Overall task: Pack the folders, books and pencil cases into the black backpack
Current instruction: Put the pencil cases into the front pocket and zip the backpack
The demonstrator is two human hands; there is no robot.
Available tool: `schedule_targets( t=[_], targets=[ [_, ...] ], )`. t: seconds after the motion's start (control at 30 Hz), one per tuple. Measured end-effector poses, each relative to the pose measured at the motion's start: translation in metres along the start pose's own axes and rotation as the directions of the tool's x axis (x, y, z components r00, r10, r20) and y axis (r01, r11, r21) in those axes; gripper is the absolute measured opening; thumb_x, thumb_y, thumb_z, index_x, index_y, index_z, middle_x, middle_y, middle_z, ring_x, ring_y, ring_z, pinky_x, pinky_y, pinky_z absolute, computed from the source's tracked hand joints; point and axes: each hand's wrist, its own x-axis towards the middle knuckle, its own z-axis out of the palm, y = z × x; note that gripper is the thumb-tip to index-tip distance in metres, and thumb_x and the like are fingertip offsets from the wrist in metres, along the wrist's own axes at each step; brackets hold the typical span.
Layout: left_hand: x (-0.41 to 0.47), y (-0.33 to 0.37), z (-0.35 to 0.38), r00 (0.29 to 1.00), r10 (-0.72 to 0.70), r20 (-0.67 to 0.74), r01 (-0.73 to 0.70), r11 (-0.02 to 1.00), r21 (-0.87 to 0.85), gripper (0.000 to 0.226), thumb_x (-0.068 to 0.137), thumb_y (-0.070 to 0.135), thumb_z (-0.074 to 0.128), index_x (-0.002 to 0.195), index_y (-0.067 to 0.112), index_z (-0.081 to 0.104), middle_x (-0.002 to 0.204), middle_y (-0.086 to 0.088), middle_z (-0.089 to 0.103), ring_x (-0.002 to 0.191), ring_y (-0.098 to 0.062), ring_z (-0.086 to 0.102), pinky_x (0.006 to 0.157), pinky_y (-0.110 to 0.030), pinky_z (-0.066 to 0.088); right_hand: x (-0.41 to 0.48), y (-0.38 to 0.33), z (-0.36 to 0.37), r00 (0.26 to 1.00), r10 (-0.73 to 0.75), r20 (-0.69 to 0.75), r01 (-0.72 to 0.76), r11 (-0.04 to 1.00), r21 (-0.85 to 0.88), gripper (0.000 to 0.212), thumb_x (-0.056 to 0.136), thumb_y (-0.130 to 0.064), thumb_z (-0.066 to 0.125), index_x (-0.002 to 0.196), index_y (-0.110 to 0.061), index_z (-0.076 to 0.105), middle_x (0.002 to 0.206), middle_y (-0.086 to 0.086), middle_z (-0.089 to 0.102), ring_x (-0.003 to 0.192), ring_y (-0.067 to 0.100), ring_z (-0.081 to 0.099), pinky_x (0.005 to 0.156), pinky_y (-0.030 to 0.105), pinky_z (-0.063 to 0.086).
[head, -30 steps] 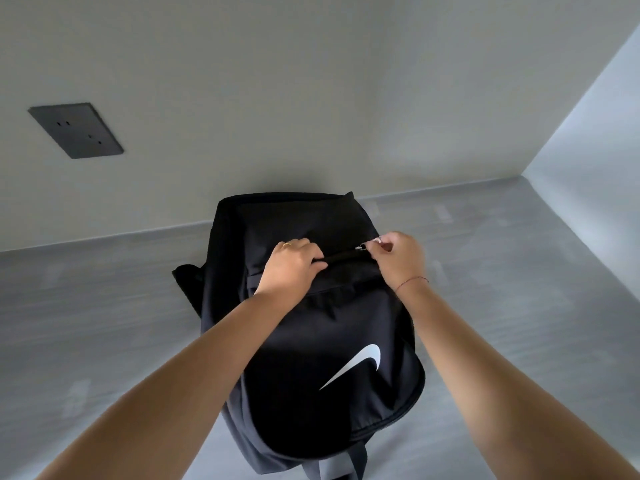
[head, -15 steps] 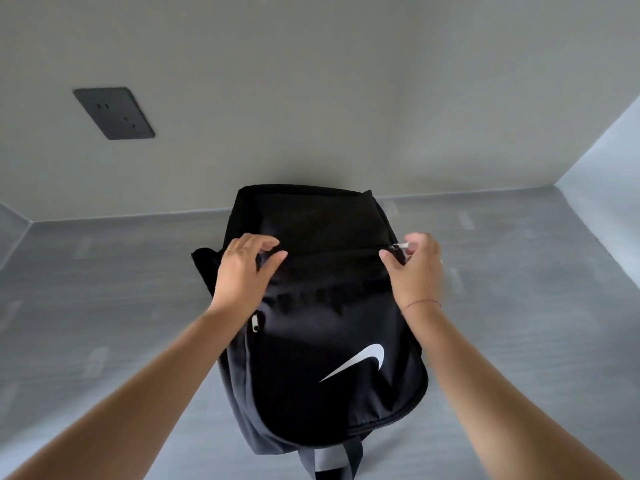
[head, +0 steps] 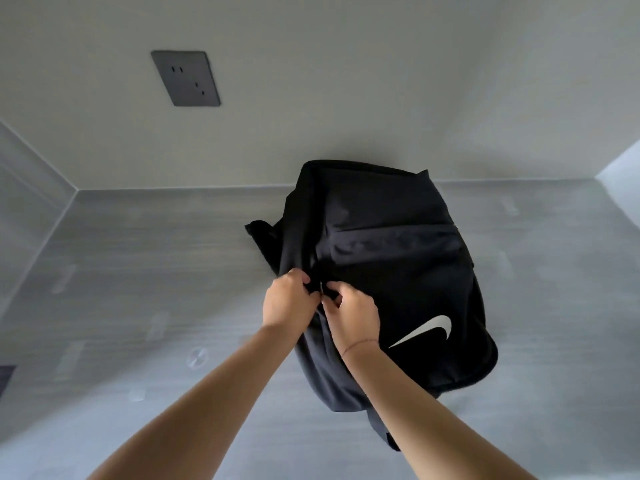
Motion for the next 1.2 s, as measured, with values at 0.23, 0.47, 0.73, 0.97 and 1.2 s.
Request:
schedule_targets(
  t=[0.23,0.47,0.73,0.97,1.2],
  targets=[
    [-0.001,-0.019,-0.013,0.982,-0.095,0.164,0.162,0.869,-0.467,0.015,0.080,0.004,0.064,0.094,0.004,0.070,0.066,-0.004,0.064,0.054,-0.014,0.057,0.058,-0.021,0.050,-0.007,-0.010,0.010,0.993,0.077,-0.084,-0.070,0.994,0.081,0.025,0.085,-0.040,0.061,0.101,-0.022,0.065,0.084,-0.001,0.069,0.082,0.019,0.063,0.071,0.034,0.051],
    [-0.007,-0.014,-0.021,0.966,-0.078,0.248,0.203,0.820,-0.534,0.012,0.086,0.020,0.063,0.085,0.009,0.067,0.073,-0.004,0.064,0.061,-0.015,0.058,0.070,-0.030,0.055,-0.013,-0.019,0.005,0.993,0.107,0.041,-0.114,0.950,0.290,0.018,0.090,-0.030,0.056,0.079,-0.017,0.060,0.067,-0.007,0.058,0.065,0.011,0.055,0.056,0.020,0.040],
    [-0.009,0.017,-0.026,0.987,-0.110,0.119,0.151,0.889,-0.432,0.025,0.072,0.018,0.064,0.052,0.010,0.052,0.050,-0.005,0.053,0.056,-0.024,0.055,0.059,-0.032,0.049,-0.048,-0.010,-0.017,0.998,-0.014,0.057,0.005,0.987,0.158,0.019,0.087,-0.028,0.055,0.071,-0.018,0.057,0.060,-0.008,0.056,0.058,0.008,0.053,0.055,0.020,0.041],
    [-0.007,0.012,-0.025,0.979,-0.197,0.050,0.191,0.809,-0.556,0.016,0.080,0.012,0.064,0.066,0.008,0.060,0.061,-0.006,0.063,0.047,-0.008,0.062,0.052,-0.017,0.050,-0.091,0.056,-0.063,1.000,0.023,0.011,-0.024,0.990,0.139,0.030,0.083,-0.020,0.057,0.057,-0.024,0.042,0.051,-0.008,0.047,0.053,0.006,0.045,0.054,0.015,0.037],
    [-0.056,0.019,0.005,0.596,0.802,0.041,-0.800,0.587,0.126,0.036,0.079,0.042,0.056,0.101,0.018,0.072,0.106,-0.002,0.069,0.108,-0.015,0.049,0.095,-0.032,0.033,-0.107,0.074,-0.084,0.995,0.021,0.098,-0.063,0.890,0.451,0.018,0.084,-0.015,0.064,0.067,-0.012,0.057,0.058,0.000,0.059,0.046,0.008,0.052,0.046,0.014,0.040]
  ],
)
